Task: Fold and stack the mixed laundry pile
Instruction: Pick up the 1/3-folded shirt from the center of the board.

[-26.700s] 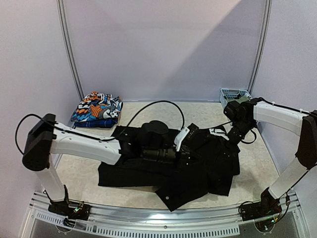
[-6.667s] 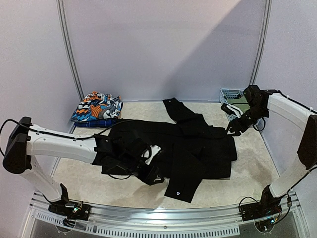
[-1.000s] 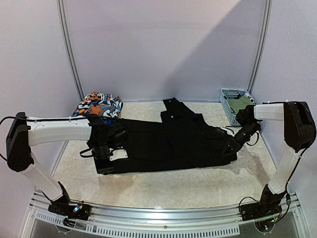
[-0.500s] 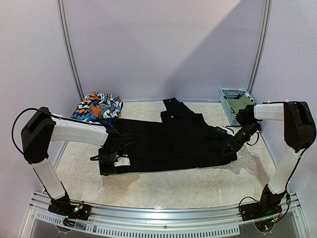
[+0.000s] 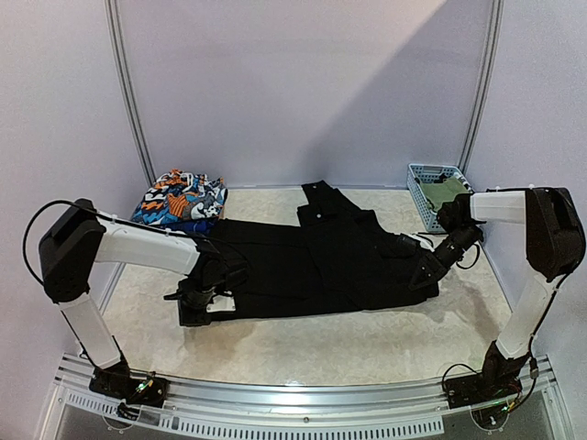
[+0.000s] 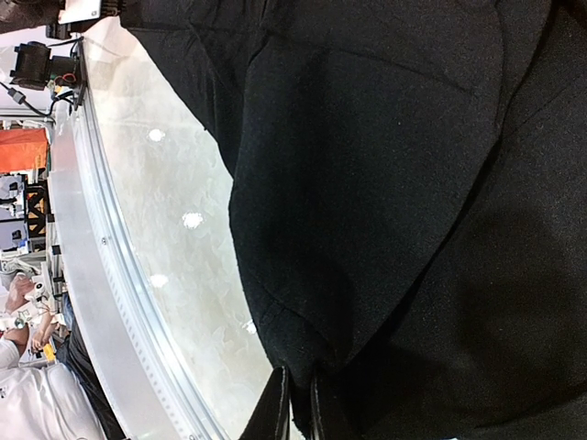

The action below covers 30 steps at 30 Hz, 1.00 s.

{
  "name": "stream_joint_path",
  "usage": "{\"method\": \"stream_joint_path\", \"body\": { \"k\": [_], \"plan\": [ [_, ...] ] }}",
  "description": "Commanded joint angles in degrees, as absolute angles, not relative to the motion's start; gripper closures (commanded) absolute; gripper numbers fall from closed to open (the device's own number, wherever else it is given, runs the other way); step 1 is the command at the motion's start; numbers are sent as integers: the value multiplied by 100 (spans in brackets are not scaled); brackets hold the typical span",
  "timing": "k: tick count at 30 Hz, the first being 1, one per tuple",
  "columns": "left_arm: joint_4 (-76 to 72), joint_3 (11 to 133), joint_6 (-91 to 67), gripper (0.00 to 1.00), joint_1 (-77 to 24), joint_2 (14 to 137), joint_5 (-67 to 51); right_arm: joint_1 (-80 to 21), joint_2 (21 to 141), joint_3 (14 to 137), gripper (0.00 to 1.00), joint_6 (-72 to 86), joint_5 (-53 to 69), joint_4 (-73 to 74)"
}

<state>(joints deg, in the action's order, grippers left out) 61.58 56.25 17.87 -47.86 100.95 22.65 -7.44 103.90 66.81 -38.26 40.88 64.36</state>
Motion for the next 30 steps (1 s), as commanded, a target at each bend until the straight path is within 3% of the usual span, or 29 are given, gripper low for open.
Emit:
{"method": "stream_joint_path", "body": {
  "k": [1, 4, 12, 21, 30],
  "plan": [
    [5893, 5663, 1890, 57, -4842, 10261, 2567, -746, 10433, 6755, 92, -3952, 4188, 6512],
    [5879, 5714, 1894, 65, -4850, 10395, 2584, -747, 10424, 6733, 92, -3964, 4188, 6517],
    [6073, 5857, 1856, 100, -4873, 10154, 2503, -748, 10441, 6782, 93, -3981, 4213, 6545],
    [6218, 6189, 1960, 100, -4553, 9444, 2822, -694, 9998, 6902, 100, -3765, 4143, 6255],
    [6344, 6891, 1797, 100, -4085, 9929, 3140, -372, 9746, 6892, 100, -3387, 4106, 5965]
  ]
}}
